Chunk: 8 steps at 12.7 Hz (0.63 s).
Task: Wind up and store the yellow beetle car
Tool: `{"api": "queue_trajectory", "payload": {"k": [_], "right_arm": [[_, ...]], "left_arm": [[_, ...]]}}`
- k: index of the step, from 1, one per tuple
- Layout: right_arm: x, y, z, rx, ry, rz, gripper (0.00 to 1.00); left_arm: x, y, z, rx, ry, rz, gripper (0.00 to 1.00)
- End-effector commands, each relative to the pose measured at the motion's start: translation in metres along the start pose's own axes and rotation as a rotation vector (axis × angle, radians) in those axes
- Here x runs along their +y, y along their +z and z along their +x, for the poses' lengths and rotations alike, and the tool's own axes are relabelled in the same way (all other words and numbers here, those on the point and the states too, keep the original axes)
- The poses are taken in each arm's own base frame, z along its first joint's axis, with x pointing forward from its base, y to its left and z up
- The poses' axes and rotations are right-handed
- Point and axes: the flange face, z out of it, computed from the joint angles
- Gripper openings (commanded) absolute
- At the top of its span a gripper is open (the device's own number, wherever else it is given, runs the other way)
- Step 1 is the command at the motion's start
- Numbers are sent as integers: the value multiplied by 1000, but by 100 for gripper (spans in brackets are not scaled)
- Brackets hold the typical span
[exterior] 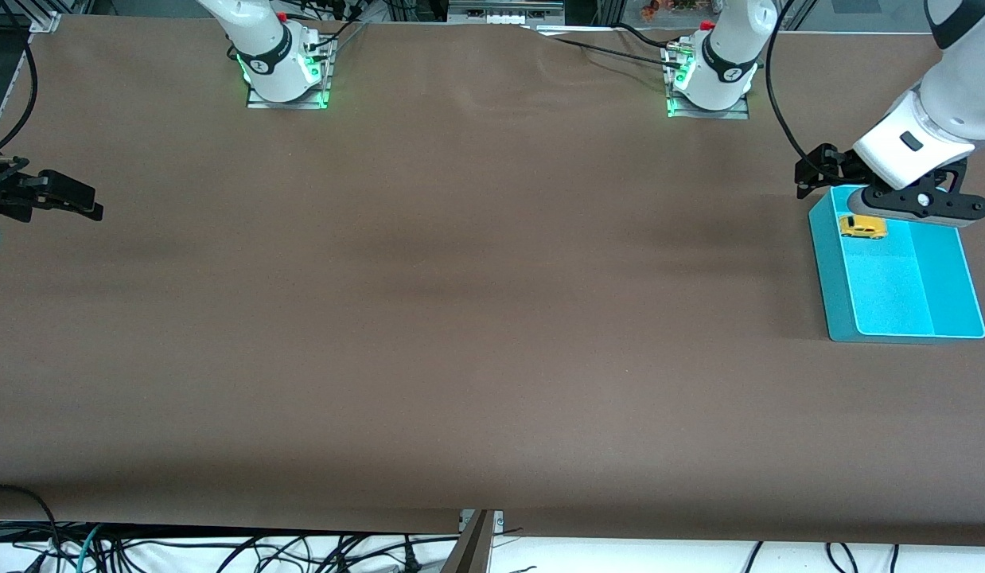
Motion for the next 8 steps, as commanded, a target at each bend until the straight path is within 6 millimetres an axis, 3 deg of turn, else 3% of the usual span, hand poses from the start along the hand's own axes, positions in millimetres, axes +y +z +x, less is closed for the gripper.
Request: {"api": "queue_trajectory", "payload": {"k": [1,5,8], "right_arm": [[1,-2,-2,9,3,12,100],[2,-2,-2,9,4,13,100],[2,-2,-2,10,4,12,100]], "left_arm": [[16,-20,7,29,13,30,100],[12,-24,13,66,118,35,100],[7,-17,15,48,-25,-30,100]]}}
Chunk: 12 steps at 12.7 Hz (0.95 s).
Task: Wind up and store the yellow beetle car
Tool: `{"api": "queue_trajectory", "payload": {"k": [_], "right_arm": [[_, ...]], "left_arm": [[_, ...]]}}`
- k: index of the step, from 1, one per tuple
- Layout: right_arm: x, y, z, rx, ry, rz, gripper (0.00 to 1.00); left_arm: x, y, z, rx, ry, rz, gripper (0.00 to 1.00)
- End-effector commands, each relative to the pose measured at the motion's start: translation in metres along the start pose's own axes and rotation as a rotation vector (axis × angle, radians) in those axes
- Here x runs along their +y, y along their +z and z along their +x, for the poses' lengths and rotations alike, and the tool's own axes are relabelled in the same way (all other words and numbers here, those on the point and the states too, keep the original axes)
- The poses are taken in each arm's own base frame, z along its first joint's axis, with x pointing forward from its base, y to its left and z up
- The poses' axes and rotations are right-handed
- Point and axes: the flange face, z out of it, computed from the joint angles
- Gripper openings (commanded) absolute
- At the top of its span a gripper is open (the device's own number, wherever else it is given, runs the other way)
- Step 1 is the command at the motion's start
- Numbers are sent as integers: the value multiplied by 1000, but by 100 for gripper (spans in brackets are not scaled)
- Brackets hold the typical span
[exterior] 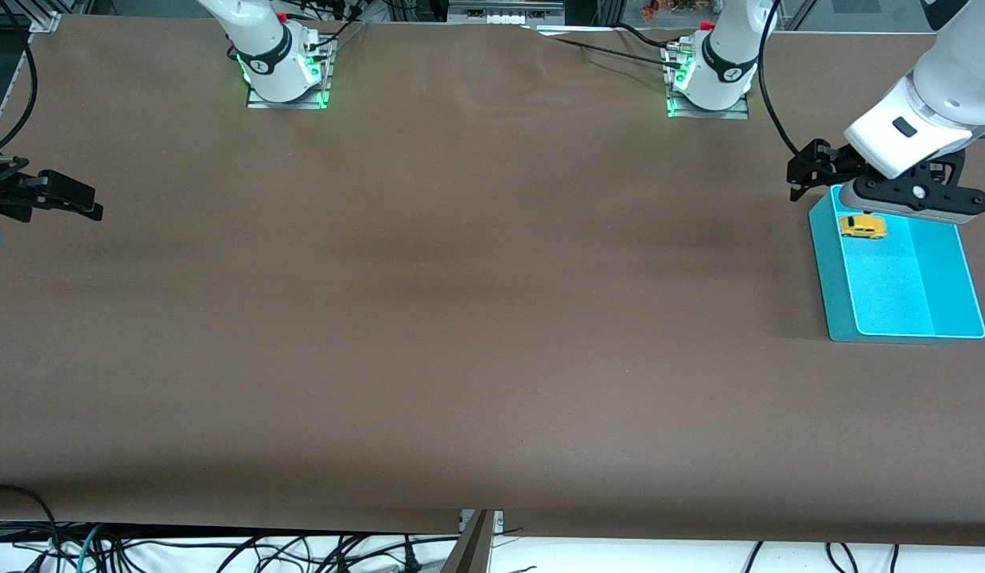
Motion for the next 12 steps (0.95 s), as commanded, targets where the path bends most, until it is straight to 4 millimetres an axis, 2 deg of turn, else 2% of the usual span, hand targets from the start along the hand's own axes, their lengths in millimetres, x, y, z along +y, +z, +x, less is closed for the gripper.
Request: {"api": "queue_trajectory", "payload": {"k": [1,5,12], "right_arm": [[2,-2,-2,10,4,12,100],[2,-2,-2,10,4,12,100],[2,-2,-2,10,4,12,100]], "left_arm": [[-3,-3,4,-1,-63,-23,100],[-6,-10,-4,-28,-68,-25,100],[-8,-7,-4,-33,-92,-25,100]]}}
